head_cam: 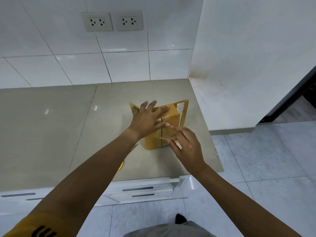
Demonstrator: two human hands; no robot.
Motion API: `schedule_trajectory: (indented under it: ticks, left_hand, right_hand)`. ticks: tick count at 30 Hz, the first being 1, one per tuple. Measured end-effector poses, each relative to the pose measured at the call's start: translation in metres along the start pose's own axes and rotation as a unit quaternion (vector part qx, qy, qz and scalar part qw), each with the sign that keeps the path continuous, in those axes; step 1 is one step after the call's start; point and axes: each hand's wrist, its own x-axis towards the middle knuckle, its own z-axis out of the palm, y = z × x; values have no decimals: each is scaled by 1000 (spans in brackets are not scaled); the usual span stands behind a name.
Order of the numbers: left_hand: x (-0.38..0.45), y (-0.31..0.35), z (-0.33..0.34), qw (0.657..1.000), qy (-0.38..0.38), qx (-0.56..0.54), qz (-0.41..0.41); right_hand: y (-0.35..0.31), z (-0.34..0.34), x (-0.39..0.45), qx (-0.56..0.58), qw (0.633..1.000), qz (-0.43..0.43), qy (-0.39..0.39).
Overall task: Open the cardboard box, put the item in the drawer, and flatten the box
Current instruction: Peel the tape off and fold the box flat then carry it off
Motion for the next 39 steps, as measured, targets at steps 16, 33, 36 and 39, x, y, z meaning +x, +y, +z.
schedule_trajectory:
  ticks: [16,33,36,39]
  left_hand:
    - [-37,-28,-20,777,100,-534,-319]
    - [-81,-36,25,520,-87,-684,-504]
    - [-85,-34,32,508,-88,-691,-507]
    - [-87,-35,36,486,-74,-706,-510]
  right_hand:
    - [-17,-47,45,125,984,91,91]
    - [-17,-75,92,203,954,160,148]
    - [-12,-79,90,218,949,166,155]
    - [-10,-83,91,235,940,177,172]
